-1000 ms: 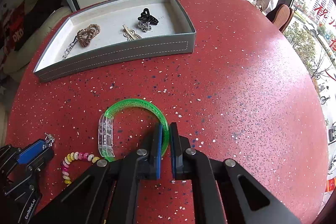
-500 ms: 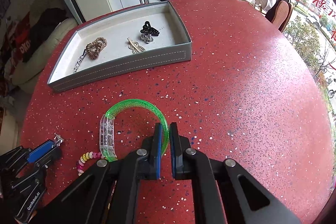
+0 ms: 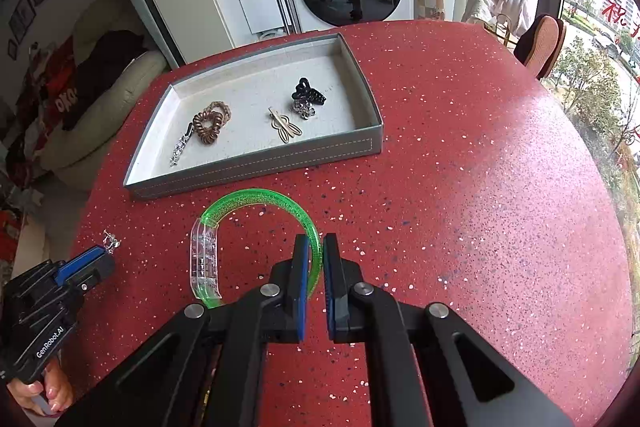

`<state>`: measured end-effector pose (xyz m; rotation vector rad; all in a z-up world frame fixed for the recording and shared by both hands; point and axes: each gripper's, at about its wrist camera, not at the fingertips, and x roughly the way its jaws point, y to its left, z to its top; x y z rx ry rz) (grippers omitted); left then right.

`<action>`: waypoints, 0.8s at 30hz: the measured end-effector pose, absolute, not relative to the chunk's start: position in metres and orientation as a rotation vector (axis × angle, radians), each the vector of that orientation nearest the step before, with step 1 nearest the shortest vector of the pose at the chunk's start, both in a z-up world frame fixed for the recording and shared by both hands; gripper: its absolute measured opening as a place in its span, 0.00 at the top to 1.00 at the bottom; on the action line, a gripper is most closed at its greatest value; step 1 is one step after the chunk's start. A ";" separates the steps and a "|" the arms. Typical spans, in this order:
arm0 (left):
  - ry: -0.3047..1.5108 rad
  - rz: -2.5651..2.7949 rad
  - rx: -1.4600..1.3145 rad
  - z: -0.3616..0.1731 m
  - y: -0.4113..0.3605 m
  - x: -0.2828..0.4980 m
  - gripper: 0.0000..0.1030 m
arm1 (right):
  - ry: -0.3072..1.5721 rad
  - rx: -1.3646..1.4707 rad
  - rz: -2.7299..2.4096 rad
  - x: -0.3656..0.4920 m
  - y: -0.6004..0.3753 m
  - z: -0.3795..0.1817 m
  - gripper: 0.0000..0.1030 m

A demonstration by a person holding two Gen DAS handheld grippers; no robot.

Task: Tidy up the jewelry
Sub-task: 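Carry both items into the white tray and open both tools to release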

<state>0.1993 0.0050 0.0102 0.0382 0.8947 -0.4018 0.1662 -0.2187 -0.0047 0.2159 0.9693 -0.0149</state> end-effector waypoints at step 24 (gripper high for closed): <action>0.927 -0.387 0.016 0.004 -0.025 0.324 0.65 | 1.008 0.250 0.000 0.300 -0.211 -0.011 0.93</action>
